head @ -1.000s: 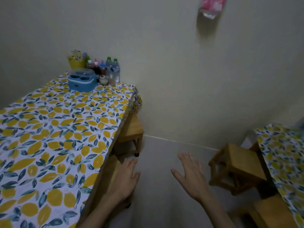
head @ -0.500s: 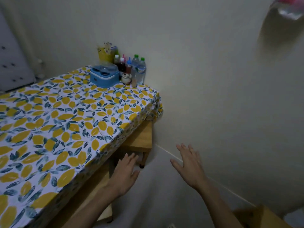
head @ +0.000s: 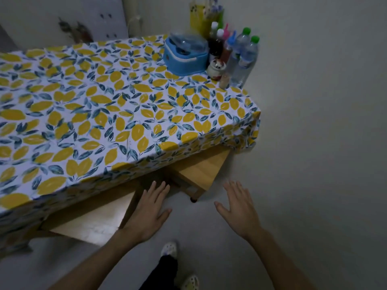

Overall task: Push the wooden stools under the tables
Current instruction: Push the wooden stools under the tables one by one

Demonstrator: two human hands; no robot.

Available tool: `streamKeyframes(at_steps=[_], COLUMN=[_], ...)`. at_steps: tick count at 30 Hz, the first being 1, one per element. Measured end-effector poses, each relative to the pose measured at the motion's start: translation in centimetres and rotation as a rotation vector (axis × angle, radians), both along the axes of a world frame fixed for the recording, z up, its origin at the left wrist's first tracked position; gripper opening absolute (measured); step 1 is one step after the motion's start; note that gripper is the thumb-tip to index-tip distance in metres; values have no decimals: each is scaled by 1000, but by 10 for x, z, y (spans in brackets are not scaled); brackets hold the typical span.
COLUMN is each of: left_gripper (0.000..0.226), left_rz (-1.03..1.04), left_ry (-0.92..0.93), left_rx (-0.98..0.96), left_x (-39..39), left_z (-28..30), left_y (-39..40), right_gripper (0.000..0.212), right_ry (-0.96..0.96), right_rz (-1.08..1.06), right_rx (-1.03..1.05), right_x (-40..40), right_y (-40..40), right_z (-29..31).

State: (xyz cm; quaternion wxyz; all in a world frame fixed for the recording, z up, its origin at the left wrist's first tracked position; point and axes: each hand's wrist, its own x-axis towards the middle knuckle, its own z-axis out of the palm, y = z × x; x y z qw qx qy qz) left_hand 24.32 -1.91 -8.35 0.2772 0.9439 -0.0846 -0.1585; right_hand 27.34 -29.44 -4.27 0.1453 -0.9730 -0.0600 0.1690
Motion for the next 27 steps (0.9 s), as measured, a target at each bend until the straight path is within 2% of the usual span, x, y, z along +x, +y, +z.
streamKeyframes(at_steps=[2,7,11,15,19,22,27], left_gripper=[91,79,77,71,70,67,66], left_rz=[-8,-106,-225,-256,-297,-324,-259], left_ry=[16,122,133,145,65,-97,-159], left_rx=[24,132,193,205,163,246,293], left_x=[26,97,149,189,213,214,210], left_z=[-32,-149,-249,-312,-350,-360,-368], left_y=[-10,-31,-38,-39,-39,-40,-45], right_gripper=[88,72,87,90,95,97,83], right_ry=[30,69,86,27,-65,-140,-265], right_rz=[45,161,178,162,156,162,151], right_rx=[12,7,19,42,-35,-114,-158], right_x=[30,98,141,162,174,174,170], right_y=[-3,-10,-3,11,24,25,22], right_z=[-34,-142,-246,-335,-384,-403,-415])
